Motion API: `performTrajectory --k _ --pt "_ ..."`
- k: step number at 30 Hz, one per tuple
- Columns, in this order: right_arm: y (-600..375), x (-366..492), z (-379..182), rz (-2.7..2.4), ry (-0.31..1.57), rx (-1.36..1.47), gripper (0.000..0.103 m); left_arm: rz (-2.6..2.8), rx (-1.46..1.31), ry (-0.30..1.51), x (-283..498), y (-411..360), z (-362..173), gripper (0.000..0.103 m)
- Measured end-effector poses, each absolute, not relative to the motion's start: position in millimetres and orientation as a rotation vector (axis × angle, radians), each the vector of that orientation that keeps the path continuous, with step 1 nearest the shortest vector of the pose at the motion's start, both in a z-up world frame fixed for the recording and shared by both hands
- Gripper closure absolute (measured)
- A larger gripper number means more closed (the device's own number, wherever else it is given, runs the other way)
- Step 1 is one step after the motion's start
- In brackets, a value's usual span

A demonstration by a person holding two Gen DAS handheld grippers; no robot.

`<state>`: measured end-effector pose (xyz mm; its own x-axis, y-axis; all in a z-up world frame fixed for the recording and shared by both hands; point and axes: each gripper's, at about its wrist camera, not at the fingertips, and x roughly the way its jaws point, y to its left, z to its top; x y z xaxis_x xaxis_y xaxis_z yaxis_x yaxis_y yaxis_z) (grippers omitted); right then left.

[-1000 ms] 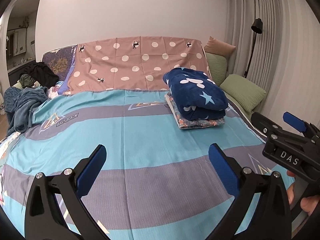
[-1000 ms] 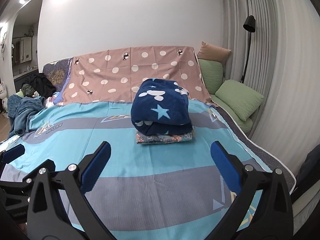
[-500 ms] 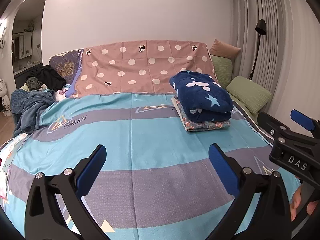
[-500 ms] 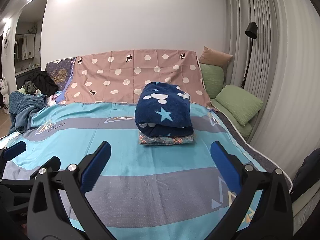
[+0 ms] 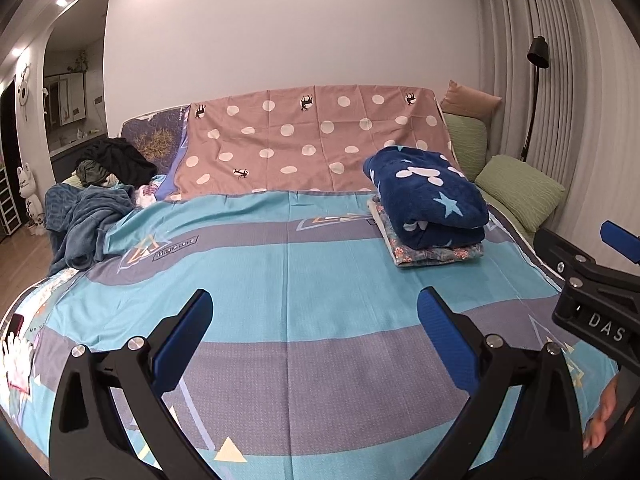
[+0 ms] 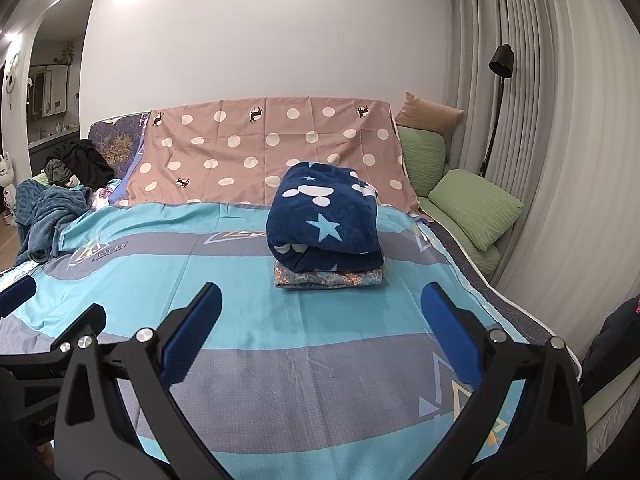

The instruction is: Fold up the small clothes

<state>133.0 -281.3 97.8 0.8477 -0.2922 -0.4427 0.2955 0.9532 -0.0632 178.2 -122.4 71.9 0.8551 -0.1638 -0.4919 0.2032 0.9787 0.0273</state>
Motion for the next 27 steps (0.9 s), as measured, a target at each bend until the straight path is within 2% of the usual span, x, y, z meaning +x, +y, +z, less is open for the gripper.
performTrajectory --k 27 --pt "-288.8 144.4 87.0 -0.335 0.508 0.005 0.002 -0.191 0.077 0.479 171.4 -121.1 77.2 0.001"
